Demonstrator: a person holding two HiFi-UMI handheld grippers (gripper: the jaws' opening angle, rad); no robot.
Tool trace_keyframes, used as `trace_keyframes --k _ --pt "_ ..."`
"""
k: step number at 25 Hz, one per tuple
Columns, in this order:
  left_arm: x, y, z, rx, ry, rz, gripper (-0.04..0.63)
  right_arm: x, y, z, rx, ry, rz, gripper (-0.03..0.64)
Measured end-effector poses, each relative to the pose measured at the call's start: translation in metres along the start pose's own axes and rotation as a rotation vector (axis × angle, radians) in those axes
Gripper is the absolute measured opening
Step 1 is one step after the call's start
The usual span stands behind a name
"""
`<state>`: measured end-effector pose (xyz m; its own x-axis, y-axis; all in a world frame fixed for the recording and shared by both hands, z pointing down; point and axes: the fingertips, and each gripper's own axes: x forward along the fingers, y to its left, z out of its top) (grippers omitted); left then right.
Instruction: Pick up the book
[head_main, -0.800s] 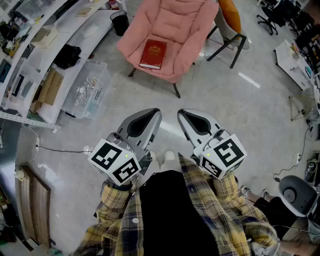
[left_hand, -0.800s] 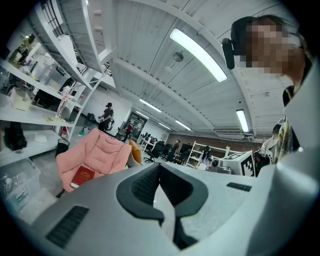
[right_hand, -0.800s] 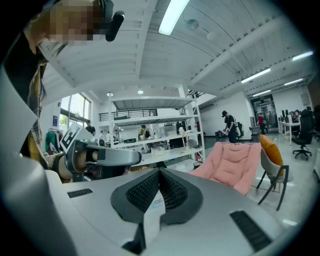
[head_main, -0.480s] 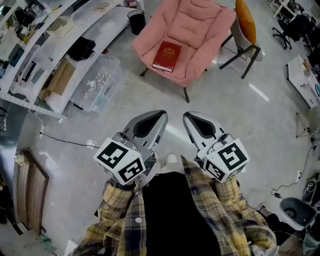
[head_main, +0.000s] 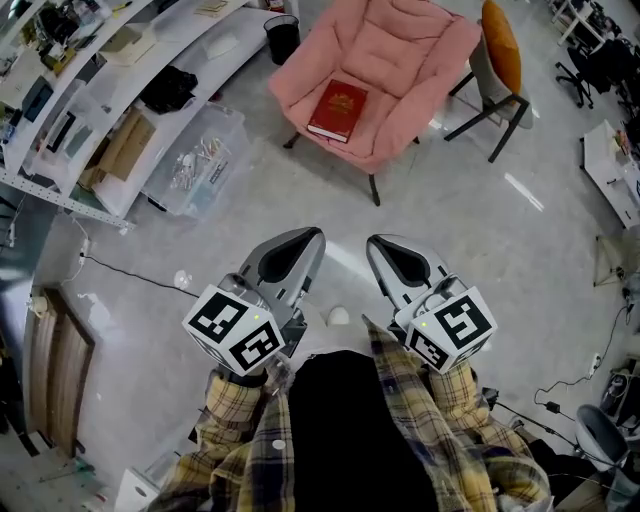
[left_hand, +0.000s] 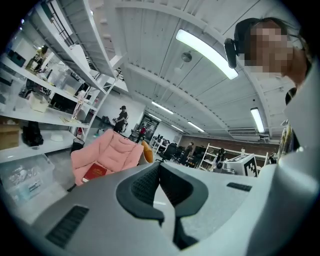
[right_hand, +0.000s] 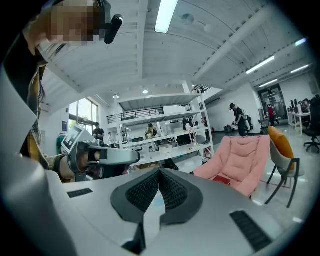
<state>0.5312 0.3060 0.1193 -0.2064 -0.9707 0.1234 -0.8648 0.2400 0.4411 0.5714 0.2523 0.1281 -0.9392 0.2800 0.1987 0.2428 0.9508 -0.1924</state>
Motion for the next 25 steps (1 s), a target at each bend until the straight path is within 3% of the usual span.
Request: trace_keyframes --k 12,25 --pt "0.004 0.049 0.017 -0.021 -0.015 0.011 0.005 0.048 -0.009 -0.001 0.003 0.030 0.014 0.018" --pt "-0.009 0.199 0.096 -0.024 0.007 -0.004 0.005 0.207 -0.005 0.038 0.024 0.029 -0.030 0.018"
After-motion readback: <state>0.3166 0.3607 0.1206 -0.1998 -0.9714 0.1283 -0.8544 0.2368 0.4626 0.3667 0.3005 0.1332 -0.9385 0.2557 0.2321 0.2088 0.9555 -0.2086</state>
